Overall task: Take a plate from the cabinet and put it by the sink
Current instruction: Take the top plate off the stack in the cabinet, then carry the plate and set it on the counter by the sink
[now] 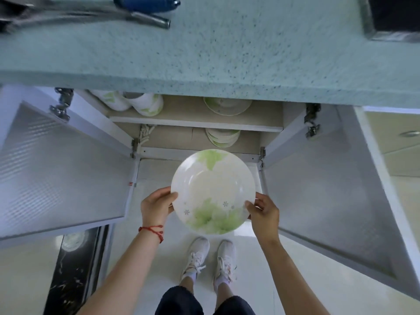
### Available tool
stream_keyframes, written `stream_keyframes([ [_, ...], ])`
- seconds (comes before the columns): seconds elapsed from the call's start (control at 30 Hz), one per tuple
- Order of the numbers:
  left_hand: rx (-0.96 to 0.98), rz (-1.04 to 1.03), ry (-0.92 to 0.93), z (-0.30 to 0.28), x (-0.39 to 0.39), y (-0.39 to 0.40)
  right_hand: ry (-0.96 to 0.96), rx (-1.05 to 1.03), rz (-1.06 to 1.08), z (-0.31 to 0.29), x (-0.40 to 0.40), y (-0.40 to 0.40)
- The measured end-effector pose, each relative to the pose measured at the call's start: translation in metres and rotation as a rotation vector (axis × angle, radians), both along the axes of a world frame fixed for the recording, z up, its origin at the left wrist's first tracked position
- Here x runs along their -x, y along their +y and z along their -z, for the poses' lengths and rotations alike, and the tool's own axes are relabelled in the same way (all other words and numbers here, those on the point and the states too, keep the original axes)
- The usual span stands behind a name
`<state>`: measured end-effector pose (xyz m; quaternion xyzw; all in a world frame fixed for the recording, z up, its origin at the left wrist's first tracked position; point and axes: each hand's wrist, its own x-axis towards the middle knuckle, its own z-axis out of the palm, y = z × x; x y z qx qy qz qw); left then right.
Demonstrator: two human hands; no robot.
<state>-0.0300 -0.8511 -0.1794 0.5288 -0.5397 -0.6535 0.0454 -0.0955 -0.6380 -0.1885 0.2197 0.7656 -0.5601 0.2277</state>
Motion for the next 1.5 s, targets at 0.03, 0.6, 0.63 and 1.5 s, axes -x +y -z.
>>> stream_keyframes([
  [0.03, 0.010, 0.008, 0.004, -0.011, -0.001, 0.000, 0.002, -0.001, 0.001, -0.013, -0.003, 0.001],
  [0.6, 0.069, 0.227, 0.151, -0.162, 0.002, 0.024, 0.138, 0.058, 0.167, -0.170, -0.030, 0.033],
  [0.63, 0.068, 0.247, 0.152, -0.167, 0.002, 0.025, 0.146, 0.049, 0.178, -0.175, -0.032, 0.035],
  [1.5, 0.043, 1.003, 0.308, -0.229, 0.056, 0.195, 0.272, -0.010, 0.882, -0.235, -0.134, 0.170],
])
